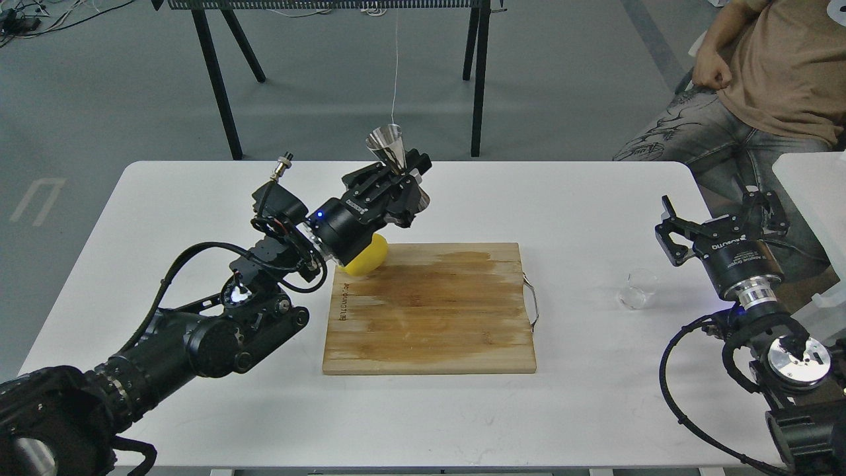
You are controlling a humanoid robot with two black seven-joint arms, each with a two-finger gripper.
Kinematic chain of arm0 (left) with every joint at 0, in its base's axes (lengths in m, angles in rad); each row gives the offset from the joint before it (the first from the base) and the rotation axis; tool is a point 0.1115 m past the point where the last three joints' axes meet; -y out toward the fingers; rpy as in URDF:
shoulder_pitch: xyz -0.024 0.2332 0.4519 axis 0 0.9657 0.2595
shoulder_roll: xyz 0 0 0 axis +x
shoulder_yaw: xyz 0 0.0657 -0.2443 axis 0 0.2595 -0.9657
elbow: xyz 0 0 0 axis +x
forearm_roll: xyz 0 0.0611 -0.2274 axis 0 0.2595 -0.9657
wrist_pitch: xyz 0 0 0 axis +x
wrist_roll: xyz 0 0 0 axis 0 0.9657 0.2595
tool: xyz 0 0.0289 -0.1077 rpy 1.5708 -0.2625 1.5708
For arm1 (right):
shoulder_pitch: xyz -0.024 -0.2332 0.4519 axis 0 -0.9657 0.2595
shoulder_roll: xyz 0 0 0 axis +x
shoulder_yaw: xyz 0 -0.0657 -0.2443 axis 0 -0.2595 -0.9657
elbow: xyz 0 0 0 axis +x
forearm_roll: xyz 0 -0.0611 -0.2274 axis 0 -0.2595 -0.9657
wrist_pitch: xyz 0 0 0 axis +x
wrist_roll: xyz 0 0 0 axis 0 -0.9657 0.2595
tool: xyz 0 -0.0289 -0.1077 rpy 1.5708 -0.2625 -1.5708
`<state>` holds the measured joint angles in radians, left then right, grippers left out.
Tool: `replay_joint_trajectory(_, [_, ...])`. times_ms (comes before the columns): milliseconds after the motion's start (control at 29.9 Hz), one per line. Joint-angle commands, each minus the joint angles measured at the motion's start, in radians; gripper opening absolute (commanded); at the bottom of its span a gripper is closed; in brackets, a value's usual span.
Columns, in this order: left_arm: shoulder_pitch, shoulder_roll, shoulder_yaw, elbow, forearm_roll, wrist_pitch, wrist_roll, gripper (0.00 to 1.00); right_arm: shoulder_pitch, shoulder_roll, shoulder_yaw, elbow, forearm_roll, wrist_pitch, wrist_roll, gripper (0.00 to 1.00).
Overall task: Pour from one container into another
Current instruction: 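Lower the jigger onto the cutting board beside the lemon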
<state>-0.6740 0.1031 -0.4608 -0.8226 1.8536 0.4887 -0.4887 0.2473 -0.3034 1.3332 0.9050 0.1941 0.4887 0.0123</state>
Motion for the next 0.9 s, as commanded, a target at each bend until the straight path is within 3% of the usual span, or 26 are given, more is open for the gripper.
replay_joint_trajectory(0, [0.014, -0.054, 0.047, 0.008, 0.007, 0.000, 0.000, 0.08, 0.001, 0.001, -0.002, 0.000, -0.001, 0.000, 0.000, 0.98])
replay_joint_trajectory(134, [0.031, -0.103, 0.091, 0.023, 0.016, 0.000, 0.000, 0.08, 0.001, 0.001, -0.003, 0.000, -0.001, 0.000, 0.000, 0.98])
replay_joint_trajectory(501, [0.041, -0.103, 0.159, 0.215, 0.053, 0.000, 0.000, 0.08, 0.001, 0.000, 0.000, 0.000, -0.001, 0.000, 0.000, 0.98])
replay_joint_trajectory(869, [0.057, -0.103, 0.168, 0.220, 0.046, 0.000, 0.000, 0.10, 0.001, 0.001, -0.009, 0.000, -0.001, 0.000, 0.000, 0.98])
